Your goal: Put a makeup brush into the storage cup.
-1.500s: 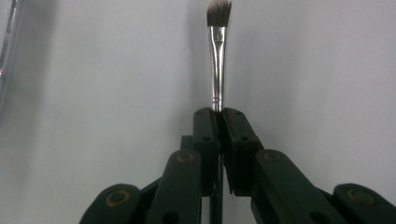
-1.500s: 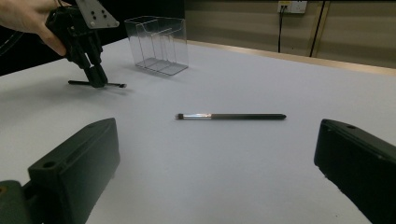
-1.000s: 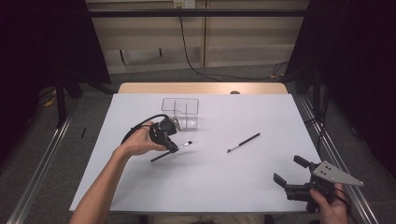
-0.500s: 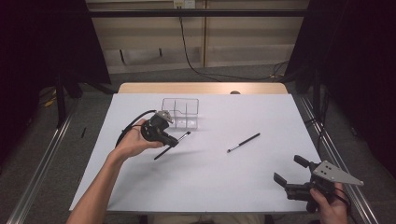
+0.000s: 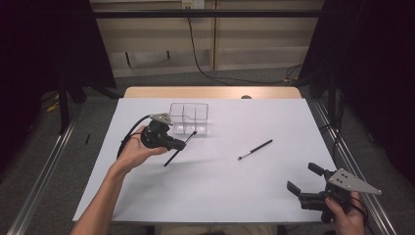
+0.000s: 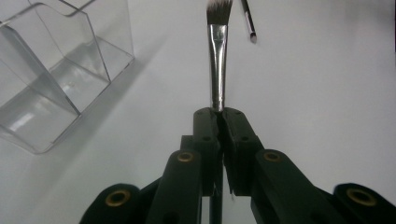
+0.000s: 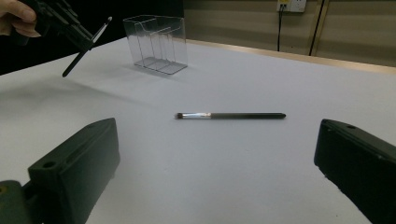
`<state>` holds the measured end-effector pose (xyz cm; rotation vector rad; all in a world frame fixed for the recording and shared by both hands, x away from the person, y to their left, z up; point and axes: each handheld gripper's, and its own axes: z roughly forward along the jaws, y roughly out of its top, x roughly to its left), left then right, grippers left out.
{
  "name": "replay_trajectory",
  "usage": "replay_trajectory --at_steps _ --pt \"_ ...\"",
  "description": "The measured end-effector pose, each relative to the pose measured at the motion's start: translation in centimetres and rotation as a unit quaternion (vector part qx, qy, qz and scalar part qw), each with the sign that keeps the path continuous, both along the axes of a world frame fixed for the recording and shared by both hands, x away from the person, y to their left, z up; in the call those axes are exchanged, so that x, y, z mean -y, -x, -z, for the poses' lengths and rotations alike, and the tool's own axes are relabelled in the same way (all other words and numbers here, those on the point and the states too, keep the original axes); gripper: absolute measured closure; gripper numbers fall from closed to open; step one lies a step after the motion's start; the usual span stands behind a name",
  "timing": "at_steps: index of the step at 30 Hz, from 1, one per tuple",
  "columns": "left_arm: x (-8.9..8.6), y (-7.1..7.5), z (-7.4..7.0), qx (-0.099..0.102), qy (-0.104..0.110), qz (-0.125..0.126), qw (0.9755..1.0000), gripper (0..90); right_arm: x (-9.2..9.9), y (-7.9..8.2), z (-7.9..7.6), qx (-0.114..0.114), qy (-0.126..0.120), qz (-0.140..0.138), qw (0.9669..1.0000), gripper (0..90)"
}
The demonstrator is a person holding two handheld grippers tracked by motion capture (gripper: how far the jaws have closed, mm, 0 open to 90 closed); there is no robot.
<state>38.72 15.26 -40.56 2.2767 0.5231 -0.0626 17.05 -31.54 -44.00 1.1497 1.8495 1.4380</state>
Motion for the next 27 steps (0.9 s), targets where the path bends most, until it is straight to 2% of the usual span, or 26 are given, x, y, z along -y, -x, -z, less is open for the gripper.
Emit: replay_trajectory --at_steps 7,9,12,18,25,27 --pt "-0.6 0.7 -0.1 0.017 0.050 -0.016 0.9985 84.5 0.0 0.0 0.0 -0.001 -0.003 0.001 1.0000 0.0" --pt "-0.7 1.1 -0.3 0.030 0.063 -0.024 0.9972 84.4 0.0 0.0 0.0 -0.001 -0.002 0.000 1.0000 0.0" --pt "-0.9 1.3 -0.4 0.035 0.085 -0.035 0.9951 84.4 0.0 0.0 0.0 -0.001 -0.002 0.001 1.0000 0.0" --pt "-1.1 1.7 -0.2 0.052 0.095 -0.052 0.9928 84.4 0.0 0.0 0.0 -0.001 -0.003 0.000 1.0000 0.0" --pt "-1.4 2.2 -0.8 0.075 0.130 -0.068 0.9863 84.4 0.0 0.0 0.0 0.000 -0.002 0.001 1.0000 0.0" --pt "-1.5 2.3 -0.9 0.086 0.138 -0.077 0.9837 84.4 0.0 0.0 0.0 0.000 -0.003 0.000 1.0000 0.0"
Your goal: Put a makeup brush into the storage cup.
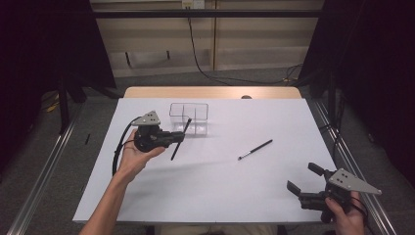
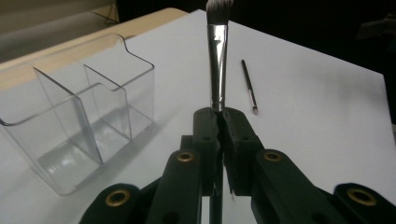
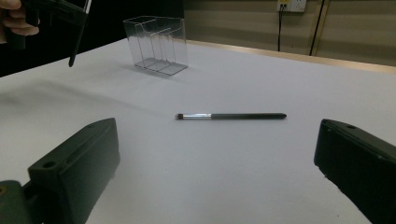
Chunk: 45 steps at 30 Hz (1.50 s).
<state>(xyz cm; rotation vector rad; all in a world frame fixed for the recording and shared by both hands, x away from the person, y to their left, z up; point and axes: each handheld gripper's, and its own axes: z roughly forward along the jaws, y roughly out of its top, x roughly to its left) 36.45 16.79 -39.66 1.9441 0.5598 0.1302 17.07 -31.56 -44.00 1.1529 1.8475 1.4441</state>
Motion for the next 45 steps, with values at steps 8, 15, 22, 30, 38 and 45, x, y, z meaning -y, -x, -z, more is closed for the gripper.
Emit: replay_trajectory --at_steps 8,15,22,30,38,45 --pt "-0.4 0.1 -0.2 0.029 0.044 -0.034 0.9980 84.4 0.1 0.0 0.0 -0.001 -0.005 0.002 1.0000 0.0" --pt "-0.8 0.3 -0.5 0.040 0.065 -0.051 0.9958 84.4 0.0 0.0 0.0 0.000 -0.005 0.002 1.0000 0.0" --pt "-1.3 0.4 -1.1 0.059 0.087 -0.075 0.9916 84.4 0.0 0.1 0.0 0.001 -0.005 0.001 1.0000 0.0" --pt "-1.6 0.1 -1.6 0.072 0.096 -0.094 0.9882 84.4 0.0 0.0 0.0 0.000 -0.007 0.002 1.0000 0.0" --pt "-1.3 -0.7 -2.2 0.081 0.094 -0.103 0.9869 84.4 0.0 0.0 0.0 0.001 -0.009 -0.003 1.0000 0.0" --pt "-1.2 -1.8 -3.5 0.092 0.095 -0.108 0.9853 84.4 0.0 0.0 0.0 0.003 -0.014 0.000 0.9999 0.0"
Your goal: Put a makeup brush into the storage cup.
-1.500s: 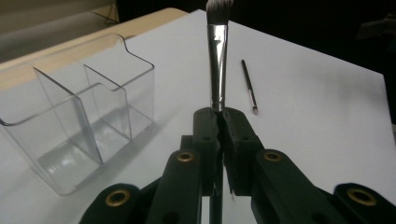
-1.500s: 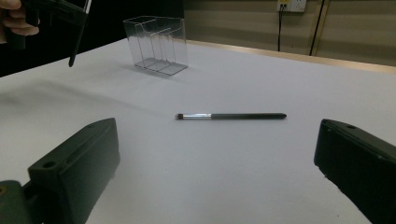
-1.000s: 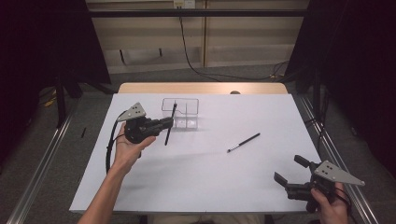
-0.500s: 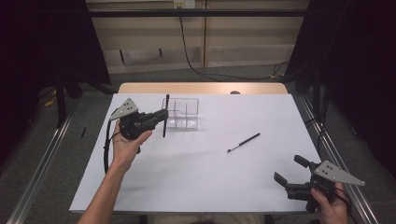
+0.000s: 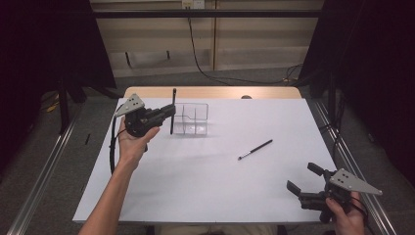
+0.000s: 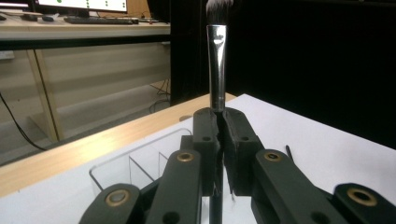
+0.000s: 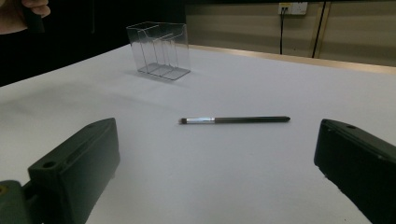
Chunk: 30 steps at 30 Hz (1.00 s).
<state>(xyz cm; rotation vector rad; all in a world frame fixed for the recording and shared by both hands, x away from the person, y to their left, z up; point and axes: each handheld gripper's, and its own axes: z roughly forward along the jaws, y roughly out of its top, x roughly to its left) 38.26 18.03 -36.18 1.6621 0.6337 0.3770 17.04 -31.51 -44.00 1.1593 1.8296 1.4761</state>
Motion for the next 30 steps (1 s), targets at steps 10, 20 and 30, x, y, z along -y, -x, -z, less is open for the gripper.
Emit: replay_trajectory --at_steps 10,20,30 --pt "0.5 -0.8 -1.8 0.018 0.005 -0.002 0.9998 84.3 0.0 0.2 -0.1 0.003 0.001 -0.001 1.0000 0.0" --pt "0.9 -2.3 -2.0 0.014 0.004 -0.015 0.9998 84.3 0.0 0.1 0.0 0.002 0.002 0.000 1.0000 0.0" --pt "1.2 -4.5 -2.3 0.005 0.005 -0.031 0.9995 84.2 0.0 0.2 -0.1 0.004 0.000 -0.001 1.0000 0.0"
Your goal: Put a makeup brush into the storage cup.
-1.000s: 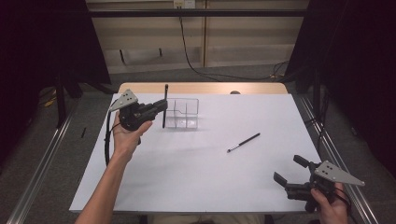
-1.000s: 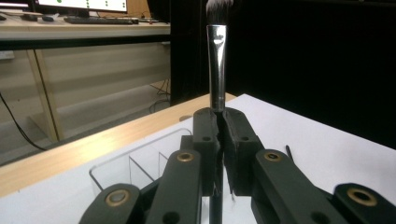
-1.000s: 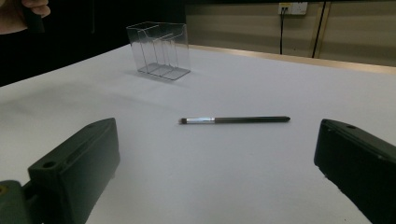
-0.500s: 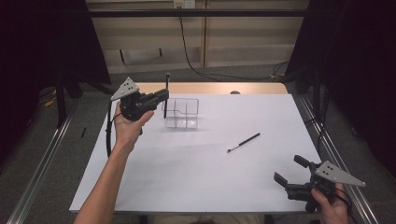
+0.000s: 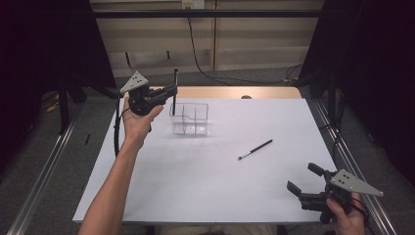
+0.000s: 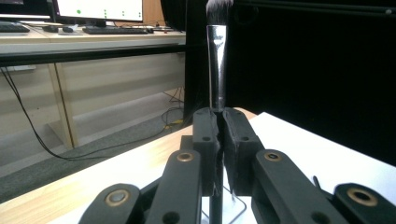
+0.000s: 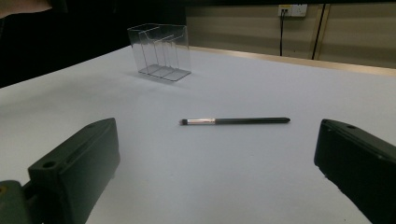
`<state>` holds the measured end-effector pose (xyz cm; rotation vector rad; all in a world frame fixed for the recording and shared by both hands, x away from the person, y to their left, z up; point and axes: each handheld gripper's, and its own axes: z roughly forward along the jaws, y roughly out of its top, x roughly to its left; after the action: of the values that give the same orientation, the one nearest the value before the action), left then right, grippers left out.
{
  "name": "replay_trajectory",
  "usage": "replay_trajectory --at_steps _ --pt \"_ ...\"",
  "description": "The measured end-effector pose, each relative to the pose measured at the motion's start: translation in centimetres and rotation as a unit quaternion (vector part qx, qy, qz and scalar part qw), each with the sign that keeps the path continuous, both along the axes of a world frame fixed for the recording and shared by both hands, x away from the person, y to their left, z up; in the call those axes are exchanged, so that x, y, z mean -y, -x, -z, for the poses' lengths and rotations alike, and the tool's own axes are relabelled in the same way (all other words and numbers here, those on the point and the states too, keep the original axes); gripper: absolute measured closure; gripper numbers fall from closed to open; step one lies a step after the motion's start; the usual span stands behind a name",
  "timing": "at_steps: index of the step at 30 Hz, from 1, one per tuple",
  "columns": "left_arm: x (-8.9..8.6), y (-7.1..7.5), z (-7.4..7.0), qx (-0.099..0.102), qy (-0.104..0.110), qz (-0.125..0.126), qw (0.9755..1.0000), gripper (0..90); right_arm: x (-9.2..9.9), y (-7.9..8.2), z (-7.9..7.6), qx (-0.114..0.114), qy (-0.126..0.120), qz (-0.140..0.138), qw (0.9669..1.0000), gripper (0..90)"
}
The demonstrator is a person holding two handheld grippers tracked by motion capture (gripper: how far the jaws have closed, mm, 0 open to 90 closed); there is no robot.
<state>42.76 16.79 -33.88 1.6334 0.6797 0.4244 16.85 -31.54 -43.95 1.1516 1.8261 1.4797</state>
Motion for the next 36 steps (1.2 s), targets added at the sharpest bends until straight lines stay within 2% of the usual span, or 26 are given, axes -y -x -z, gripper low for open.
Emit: replay_trajectory --at_steps 4,7,9,14,20,26,29,32,36 --pt "0.1 -0.6 -0.3 0.008 -0.006 -0.005 0.9999 84.2 0.0 0.0 0.0 0.000 0.000 0.001 1.0000 0.0" --pt "0.2 -1.0 -0.3 0.011 -0.002 -0.003 0.9999 84.2 0.0 0.0 0.0 0.000 0.001 0.000 1.0000 0.0" --pt "0.3 -1.3 -0.1 0.010 0.002 -0.005 0.9999 84.2 0.0 0.0 0.0 -0.001 0.002 0.001 1.0000 0.0" --pt "0.4 -1.8 0.6 0.004 -0.009 -0.006 0.9999 84.2 0.0 0.0 0.0 -0.002 0.001 0.001 1.0000 0.0" --pt "0.9 -2.3 1.2 0.015 -0.012 -0.004 0.9998 84.2 0.0 0.0 0.1 -0.003 0.000 0.002 1.0000 0.0" --pt "0.9 -3.0 2.0 0.007 -0.019 -0.010 0.9997 84.2 0.0 0.1 0.1 -0.002 0.000 0.002 1.0000 0.0" --pt "0.7 -3.3 2.4 0.000 -0.016 -0.016 0.9997 84.2 0.1 0.1 0.0 -0.003 -0.002 0.002 1.0000 0.0" --pt "0.9 -3.6 2.8 -0.003 -0.024 -0.011 0.9996 84.1 0.0 0.1 0.1 -0.003 -0.003 0.002 1.0000 0.0" --pt "1.0 -3.8 3.5 -0.011 -0.022 -0.014 0.9996 84.1 0.0 0.1 0.1 -0.002 -0.002 0.002 1.0000 0.0"
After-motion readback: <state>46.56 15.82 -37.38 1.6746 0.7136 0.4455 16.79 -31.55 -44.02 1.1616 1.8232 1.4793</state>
